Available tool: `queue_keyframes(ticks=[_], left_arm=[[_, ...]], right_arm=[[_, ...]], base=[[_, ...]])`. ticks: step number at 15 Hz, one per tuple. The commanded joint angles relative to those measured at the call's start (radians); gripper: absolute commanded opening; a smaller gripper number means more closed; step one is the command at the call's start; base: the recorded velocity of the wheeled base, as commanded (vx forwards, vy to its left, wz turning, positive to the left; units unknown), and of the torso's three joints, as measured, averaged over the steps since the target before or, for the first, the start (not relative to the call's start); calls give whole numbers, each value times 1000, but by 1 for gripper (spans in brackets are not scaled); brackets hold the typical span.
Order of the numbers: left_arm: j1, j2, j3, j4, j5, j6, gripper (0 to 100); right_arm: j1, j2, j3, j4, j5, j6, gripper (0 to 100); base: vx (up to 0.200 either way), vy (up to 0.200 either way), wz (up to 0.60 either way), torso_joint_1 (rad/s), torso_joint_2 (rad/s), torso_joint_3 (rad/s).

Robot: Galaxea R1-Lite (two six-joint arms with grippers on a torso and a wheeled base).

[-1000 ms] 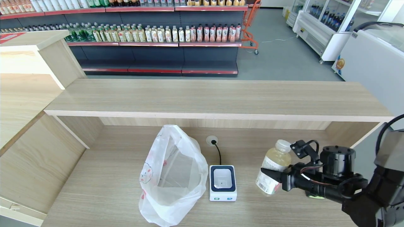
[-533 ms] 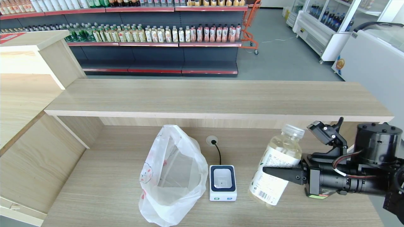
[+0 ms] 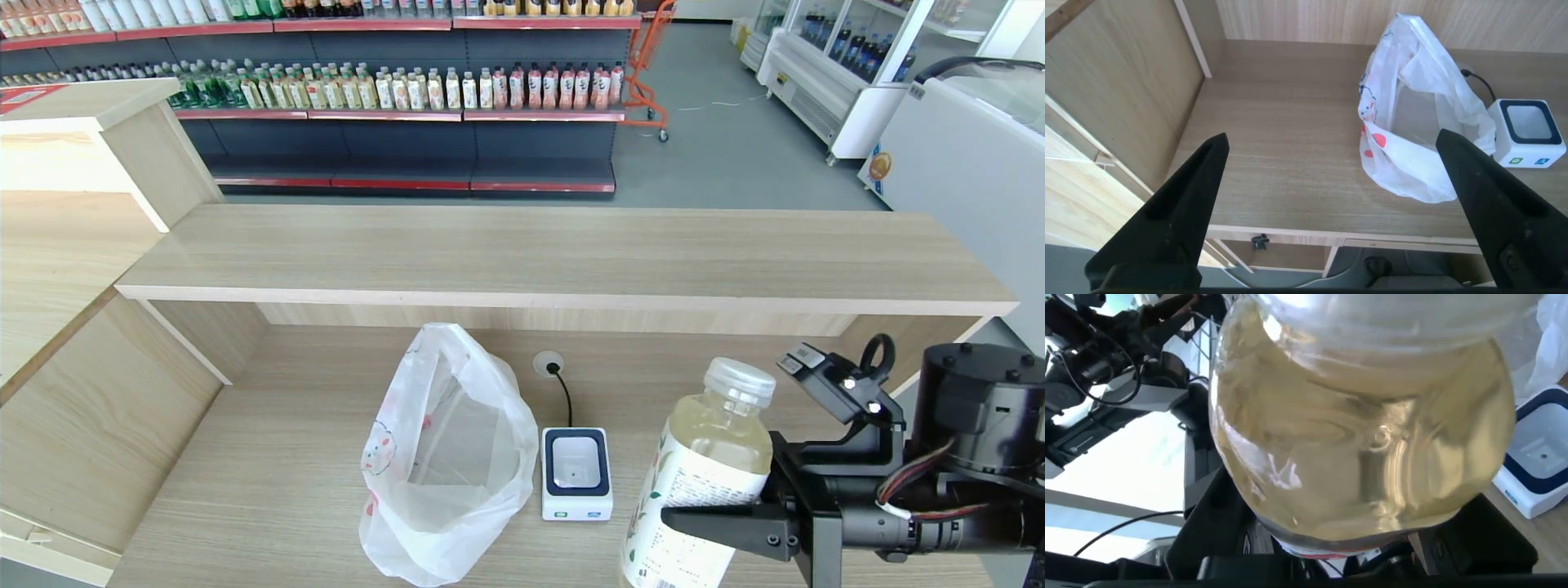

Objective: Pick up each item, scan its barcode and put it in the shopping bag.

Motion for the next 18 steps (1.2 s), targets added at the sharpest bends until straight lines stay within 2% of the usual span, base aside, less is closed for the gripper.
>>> queue_keyframes(ticks=[1, 16, 18], left_arm=[[0, 0, 0, 0, 0, 0, 100], [0, 0, 0, 0, 0, 0, 100], [0, 0, 0, 0, 0, 0, 100]], right_arm=[[19, -13, 7, 1, 0, 1, 0], [16, -5, 0, 4, -15, -56, 0], [-13, 3, 0, 1, -44, -118, 0]], base=[[0, 0, 0, 0, 0, 0], [0, 0, 0, 0, 0, 0], [0, 0, 0, 0, 0, 0]])
